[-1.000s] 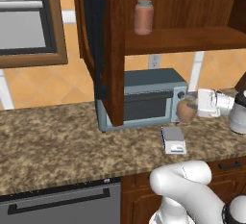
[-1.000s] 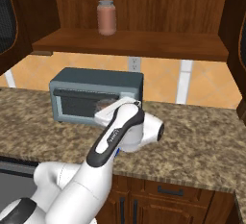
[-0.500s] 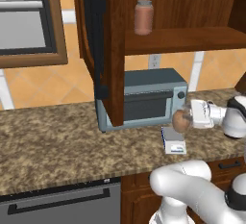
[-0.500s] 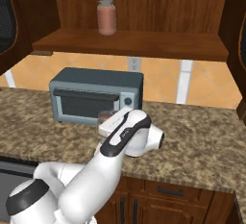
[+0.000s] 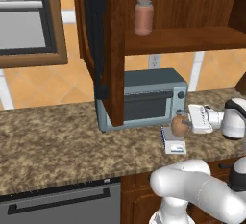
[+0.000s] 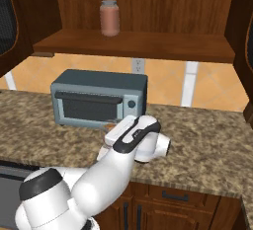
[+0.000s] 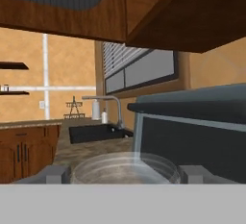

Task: Pick the honey bottle and place it on the digital scale for weighing, and close the cabinet.

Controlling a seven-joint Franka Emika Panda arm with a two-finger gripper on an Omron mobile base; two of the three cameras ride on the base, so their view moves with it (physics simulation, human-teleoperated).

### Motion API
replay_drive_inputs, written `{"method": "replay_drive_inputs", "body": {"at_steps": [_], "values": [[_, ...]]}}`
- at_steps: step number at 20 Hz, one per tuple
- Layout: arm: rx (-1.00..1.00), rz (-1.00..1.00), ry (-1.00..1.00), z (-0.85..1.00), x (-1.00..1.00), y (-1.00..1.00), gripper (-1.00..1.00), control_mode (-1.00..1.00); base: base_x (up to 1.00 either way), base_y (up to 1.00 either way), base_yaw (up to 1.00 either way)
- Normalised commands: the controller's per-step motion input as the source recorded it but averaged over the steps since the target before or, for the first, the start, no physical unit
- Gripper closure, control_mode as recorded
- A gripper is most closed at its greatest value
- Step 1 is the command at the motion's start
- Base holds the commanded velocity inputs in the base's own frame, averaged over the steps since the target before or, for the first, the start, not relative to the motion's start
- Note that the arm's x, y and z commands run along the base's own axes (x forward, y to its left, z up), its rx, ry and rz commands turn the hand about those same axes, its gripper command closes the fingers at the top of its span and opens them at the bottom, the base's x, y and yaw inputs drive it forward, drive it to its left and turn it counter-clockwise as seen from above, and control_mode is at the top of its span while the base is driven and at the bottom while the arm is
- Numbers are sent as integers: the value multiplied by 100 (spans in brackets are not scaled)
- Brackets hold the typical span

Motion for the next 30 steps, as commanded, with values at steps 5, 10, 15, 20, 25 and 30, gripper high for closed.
{"method": "replay_drive_inputs", "body": {"at_steps": [5,10,15,20,25,30], "values": [[0,3,-6,-25,7,0,100,-100,0,0,0],[0,0,-11,-23,30,0,100,-100,0,0,0],[0,1,-1,-19,17,-9,100,-100,0,0,0],[0,0,0,-29,9,-15,100,-100,0,0,0],[0,0,-4,-16,5,-8,100,-100,0,0,0],[0,0,2,1,4,-1,-100,-100,0,0,0]]}}
